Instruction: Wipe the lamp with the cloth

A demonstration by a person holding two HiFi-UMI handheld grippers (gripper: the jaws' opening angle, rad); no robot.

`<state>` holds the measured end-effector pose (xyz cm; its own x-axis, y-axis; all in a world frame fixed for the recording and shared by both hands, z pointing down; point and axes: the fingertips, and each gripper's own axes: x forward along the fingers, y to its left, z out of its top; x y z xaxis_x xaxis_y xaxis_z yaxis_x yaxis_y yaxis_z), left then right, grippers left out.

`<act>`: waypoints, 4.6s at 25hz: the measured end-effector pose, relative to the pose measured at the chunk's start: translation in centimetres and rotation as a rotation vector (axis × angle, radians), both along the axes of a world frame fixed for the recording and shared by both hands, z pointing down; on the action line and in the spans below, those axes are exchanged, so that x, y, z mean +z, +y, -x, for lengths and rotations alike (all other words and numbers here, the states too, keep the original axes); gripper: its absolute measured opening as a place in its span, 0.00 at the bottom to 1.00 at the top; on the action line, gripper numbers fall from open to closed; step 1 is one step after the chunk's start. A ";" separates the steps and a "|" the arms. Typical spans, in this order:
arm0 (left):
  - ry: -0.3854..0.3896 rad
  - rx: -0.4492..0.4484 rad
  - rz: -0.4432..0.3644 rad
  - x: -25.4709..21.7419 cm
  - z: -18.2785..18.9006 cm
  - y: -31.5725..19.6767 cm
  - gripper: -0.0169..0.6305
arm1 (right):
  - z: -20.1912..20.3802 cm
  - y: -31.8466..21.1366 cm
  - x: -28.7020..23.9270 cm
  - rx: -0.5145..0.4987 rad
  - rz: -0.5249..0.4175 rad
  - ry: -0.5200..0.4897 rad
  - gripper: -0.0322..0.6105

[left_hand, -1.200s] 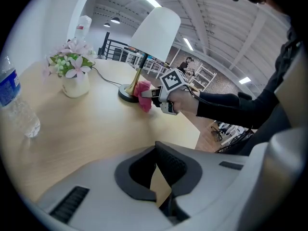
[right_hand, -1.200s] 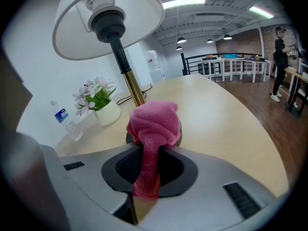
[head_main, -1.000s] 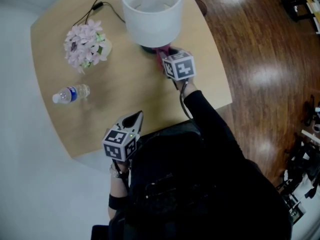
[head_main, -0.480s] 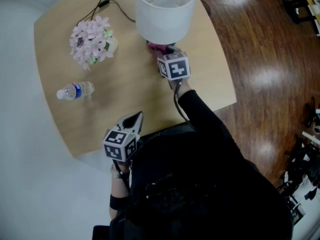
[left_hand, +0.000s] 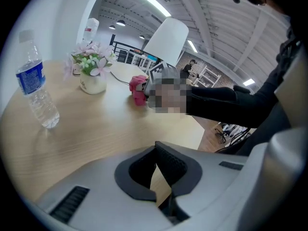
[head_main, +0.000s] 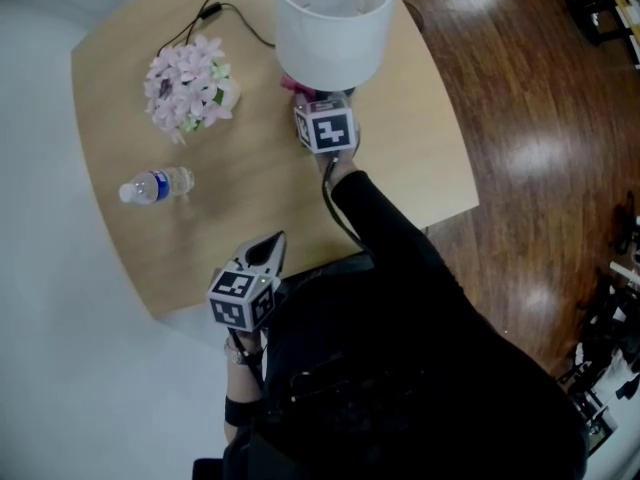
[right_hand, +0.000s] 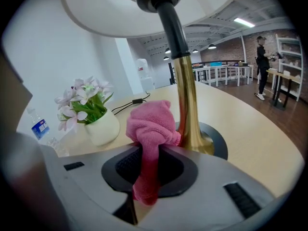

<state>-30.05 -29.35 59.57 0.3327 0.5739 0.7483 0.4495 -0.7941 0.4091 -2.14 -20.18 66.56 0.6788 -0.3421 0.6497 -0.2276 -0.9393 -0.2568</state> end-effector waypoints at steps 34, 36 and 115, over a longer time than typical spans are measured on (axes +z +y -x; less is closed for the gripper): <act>-0.012 -0.039 0.021 -0.3 -1.9 14.5 0.03 | 3.3 5.3 -0.4 -0.380 0.029 0.011 0.15; -0.016 -0.032 0.019 -0.1 -2.2 16.3 0.03 | 3.0 6.4 -0.1 -0.391 0.015 0.002 0.15; -0.156 -1.393 0.004 0.6 -34.5 30.5 0.03 | -6.5 2.6 -0.4 -2.275 0.001 0.119 0.16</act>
